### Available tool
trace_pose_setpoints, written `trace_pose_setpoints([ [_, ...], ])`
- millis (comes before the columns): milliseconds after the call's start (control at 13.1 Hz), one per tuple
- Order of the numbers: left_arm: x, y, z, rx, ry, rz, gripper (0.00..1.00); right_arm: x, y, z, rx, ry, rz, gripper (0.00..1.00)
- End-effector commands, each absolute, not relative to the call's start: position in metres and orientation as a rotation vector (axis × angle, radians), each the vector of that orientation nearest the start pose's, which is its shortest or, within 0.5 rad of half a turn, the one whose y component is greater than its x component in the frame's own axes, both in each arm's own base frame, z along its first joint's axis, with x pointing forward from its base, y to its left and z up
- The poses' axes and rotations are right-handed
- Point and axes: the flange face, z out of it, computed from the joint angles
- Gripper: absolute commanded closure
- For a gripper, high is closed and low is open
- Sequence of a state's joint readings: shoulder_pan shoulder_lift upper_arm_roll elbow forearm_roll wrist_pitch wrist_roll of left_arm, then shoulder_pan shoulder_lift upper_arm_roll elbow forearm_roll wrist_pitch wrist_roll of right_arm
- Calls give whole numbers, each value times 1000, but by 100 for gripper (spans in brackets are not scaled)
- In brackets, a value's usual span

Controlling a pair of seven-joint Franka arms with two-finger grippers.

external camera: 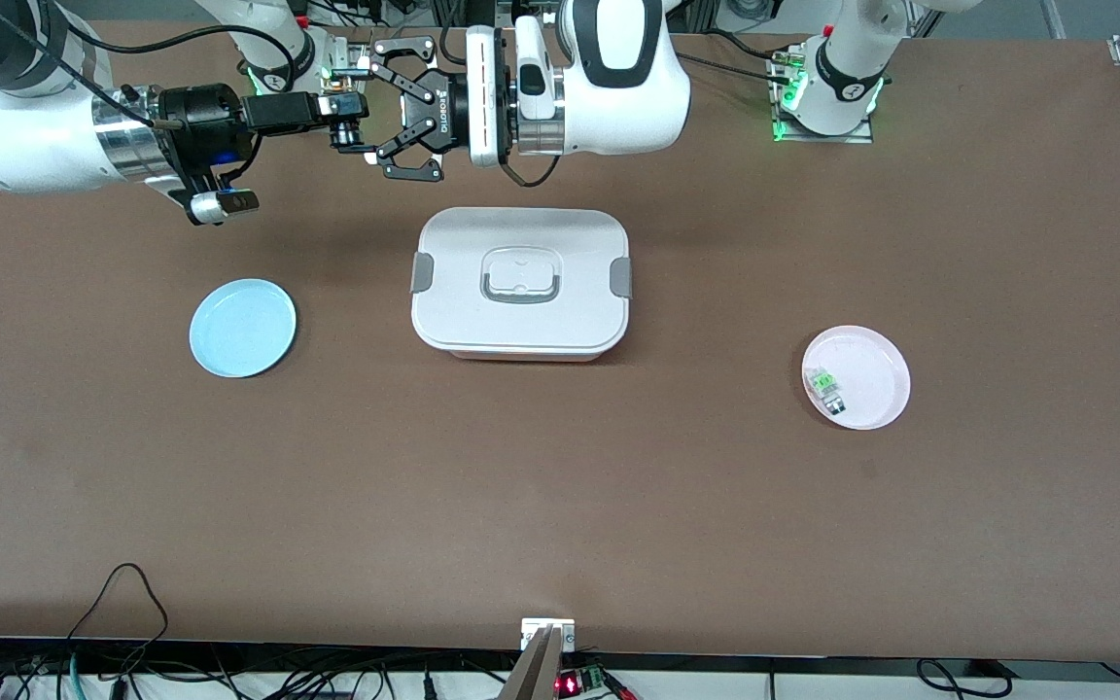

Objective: Transfer orange switch to right arm and place
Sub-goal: 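Grasp the switch with the right gripper and open the left gripper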

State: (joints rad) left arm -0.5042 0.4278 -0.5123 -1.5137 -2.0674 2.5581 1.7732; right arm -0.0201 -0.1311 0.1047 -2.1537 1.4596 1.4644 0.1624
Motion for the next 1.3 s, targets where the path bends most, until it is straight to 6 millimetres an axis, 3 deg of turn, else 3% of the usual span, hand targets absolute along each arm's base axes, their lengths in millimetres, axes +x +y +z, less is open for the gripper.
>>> trace_pose_setpoints([
  [0,438,-568,502,1383,-631,892,1,472,159,520,-1622,343,655,100],
  [305,441,-557,519,1378,-628,913,0,472,159,520,-1622,342,654,100],
  [533,491,-469,526,1475,-590,1041,0,474,160,521,-1627,318,637,100],
  [686,508,-409,531,1541,-581,1128,0,481,158,523,-1731,229,573,99],
  [762,512,-378,527,1585,-574,1158,0,493,156,523,-1835,162,553,99],
  [914,536,-313,500,1640,-591,1183,0,513,145,524,-2066,29,502,99],
  [1219,582,-213,497,1738,-496,1305,0,531,100,476,-2474,-598,366,99],
])
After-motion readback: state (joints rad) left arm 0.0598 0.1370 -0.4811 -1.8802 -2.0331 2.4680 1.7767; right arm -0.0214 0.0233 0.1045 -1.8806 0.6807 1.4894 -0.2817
